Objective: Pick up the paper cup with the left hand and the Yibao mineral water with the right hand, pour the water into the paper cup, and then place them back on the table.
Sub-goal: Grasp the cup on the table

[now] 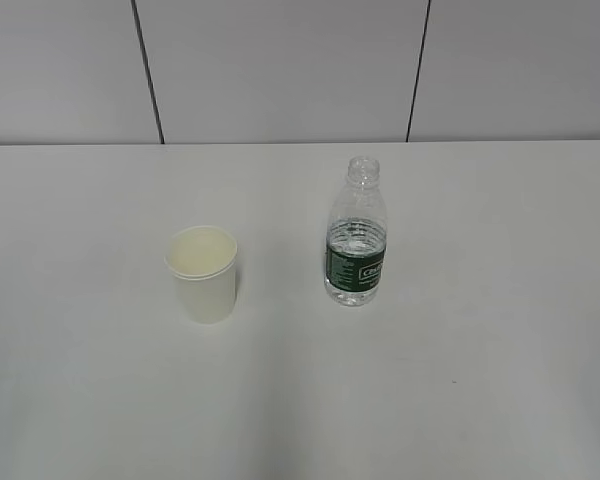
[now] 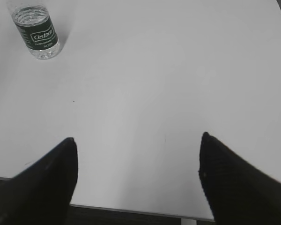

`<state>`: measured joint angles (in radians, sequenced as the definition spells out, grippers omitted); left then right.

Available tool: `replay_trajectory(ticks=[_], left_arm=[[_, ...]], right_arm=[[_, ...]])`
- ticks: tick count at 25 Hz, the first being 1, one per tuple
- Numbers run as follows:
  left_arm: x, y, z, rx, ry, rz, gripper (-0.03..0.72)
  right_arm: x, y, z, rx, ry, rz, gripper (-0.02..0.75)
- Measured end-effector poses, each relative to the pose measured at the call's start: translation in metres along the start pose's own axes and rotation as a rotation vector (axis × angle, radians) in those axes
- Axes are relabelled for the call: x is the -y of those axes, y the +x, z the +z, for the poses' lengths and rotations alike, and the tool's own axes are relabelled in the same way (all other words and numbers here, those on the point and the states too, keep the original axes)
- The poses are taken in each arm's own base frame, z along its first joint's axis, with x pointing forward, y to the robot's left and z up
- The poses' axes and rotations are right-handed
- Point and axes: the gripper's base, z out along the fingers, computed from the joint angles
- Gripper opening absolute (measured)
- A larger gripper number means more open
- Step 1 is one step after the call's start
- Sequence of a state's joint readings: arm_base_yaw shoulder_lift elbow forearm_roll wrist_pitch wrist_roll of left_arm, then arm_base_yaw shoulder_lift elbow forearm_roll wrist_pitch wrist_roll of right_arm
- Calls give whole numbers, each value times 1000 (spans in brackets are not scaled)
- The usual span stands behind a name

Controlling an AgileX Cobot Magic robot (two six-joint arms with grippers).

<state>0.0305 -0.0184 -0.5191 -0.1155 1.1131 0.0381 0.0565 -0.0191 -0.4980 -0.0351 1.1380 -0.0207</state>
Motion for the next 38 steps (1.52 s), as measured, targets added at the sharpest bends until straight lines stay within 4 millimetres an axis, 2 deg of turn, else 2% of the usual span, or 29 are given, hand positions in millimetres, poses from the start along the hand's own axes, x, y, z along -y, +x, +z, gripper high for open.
replay_trajectory(ticks=[20,22,26,28,31,38], left_arm=[[0,0,0,0,0,0,251],[0,0,0,0,0,0,299],[0,0,0,0,0,0,510],[0,0,0,0,0,0,583],[0,0,0,0,0,0,613],[0,-1,0,7,0,0,592]], right_arm=[[0,0,0,0,0,0,592],[0,0,0,0,0,0,592],[0,0,0,0,0,0,592],[0,0,0,0,0,0,592],[0,0,0,0,0,0,592],[0,0,0,0,0,0,592]])
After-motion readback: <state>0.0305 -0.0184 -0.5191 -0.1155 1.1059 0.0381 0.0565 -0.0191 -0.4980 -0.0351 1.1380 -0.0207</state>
